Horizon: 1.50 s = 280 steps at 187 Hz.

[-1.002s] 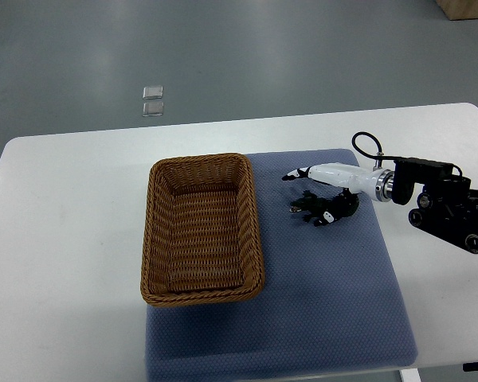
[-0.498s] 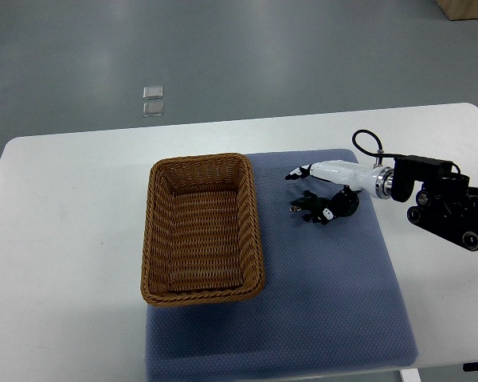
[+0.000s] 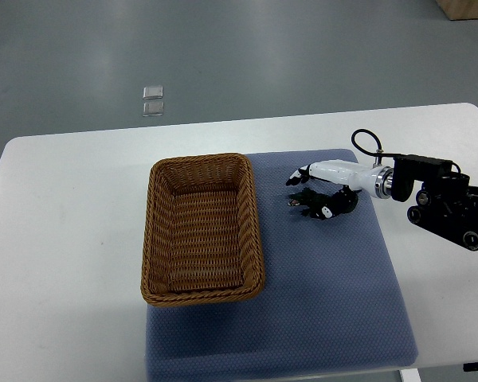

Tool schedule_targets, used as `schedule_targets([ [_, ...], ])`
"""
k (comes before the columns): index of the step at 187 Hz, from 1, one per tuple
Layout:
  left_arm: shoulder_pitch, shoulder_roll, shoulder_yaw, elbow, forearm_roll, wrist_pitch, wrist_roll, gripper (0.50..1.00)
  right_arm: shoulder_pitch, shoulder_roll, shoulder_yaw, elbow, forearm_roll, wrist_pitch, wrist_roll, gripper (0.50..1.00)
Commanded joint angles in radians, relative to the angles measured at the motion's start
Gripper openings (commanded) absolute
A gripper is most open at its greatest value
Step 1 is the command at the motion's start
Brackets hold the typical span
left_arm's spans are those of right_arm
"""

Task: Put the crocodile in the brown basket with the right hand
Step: 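Lift the crocodile with the right hand off the mat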

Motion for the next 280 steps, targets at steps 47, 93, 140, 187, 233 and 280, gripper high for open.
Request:
schedule_targets([
  [47, 0.0, 0.0, 0.0, 0.0, 0.0, 0.0, 0.0, 1.0, 0.012, -0.008, 0.0, 0.002, 0.001, 0.0, 0.003, 0.678],
  [93, 0.0, 0.0, 0.0, 0.0, 0.0, 0.0, 0.0, 1.0, 0.014, -0.013, 0.0, 0.011, -0.001, -0.002, 0.003, 0.574],
  [140, 0.0, 0.0, 0.0, 0.0, 0.0, 0.0, 0.0, 1.0, 0.014, -0.016, 0.0, 0.011, -0.001, -0.002, 0.017, 0.5],
  [187, 0.0, 0.0, 0.0, 0.0, 0.0, 0.0, 0.0, 1.0, 0.032, -0.017, 0.002, 0.011, -0.001, 0.0, 0.02, 0.5],
  [233, 0.0, 0.0, 0.0, 0.0, 0.0, 0.0, 0.0, 1.0, 0.058, -0.033, 0.003, 0.011, 0.002, 0.0, 0.026, 0.5],
  [280, 0.0, 0.0, 0.0, 0.0, 0.0, 0.0, 0.0, 1.0, 0.103, -0.051, 0.005, 0.011, 0.011, 0.009, 0.054, 0.5],
])
